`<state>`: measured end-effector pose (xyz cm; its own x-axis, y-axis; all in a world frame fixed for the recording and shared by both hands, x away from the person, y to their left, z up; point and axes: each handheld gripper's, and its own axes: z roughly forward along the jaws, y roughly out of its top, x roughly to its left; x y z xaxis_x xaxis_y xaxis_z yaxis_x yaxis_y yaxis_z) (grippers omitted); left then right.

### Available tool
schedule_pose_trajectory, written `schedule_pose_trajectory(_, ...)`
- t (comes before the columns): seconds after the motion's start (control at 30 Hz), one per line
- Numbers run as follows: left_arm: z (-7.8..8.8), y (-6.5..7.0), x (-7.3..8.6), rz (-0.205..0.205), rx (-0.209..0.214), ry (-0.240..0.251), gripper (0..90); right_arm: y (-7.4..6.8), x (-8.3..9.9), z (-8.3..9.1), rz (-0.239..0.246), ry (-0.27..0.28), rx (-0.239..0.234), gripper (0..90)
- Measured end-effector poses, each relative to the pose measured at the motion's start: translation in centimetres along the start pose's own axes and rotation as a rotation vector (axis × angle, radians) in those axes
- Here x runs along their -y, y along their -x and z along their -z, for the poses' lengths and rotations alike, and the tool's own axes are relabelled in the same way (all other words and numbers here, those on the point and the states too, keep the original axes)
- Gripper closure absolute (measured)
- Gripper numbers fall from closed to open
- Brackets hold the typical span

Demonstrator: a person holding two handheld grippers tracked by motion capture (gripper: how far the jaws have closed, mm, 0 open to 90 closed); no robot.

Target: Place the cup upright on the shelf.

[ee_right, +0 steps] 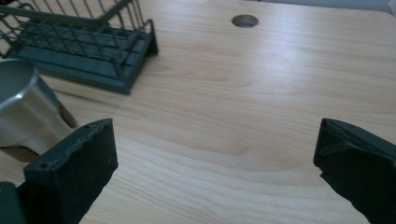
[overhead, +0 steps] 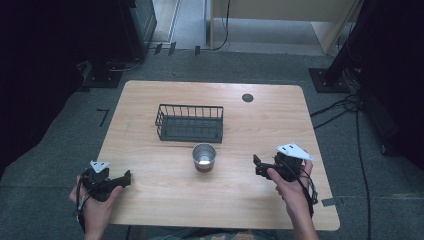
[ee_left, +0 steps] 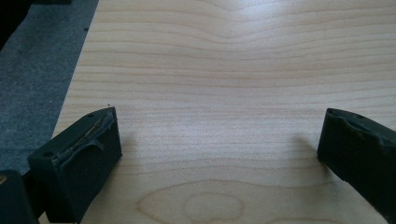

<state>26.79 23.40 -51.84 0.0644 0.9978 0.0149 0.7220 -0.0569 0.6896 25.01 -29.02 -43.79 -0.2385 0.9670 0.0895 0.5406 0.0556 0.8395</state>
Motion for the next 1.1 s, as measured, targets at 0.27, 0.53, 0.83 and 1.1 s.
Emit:
schedule_pose_trajectory(0.27, 0.0, 0.0, 0.0, 0.0, 0.0, 0.0, 0.0, -3.6, -1.1, -1.5, 0.04, 0.007, -0.073, 0.0)
schedule_pose_trajectory(0.53, 0.0, 0.0, 0.0, 0.0, 0.0, 0.0, 0.0, -7.1, -1.5, -2.7, 0.089, -0.002, -0.148, 0.0)
schedule_pose_trajectory(0.83, 0.0, 0.0, 0.0, 0.0, 0.0, 0.0, 0.0, -9.9, -1.9, -3.7, 0.123, -0.009, -0.21, 0.0)
schedule_pose_trajectory(1.1, 0.0, 0.0, 0.0, -0.001, 0.0, 0.0, 0.0, -12.6, -1.9, -4.7, 0.142, -0.024, -0.278, 0.0)
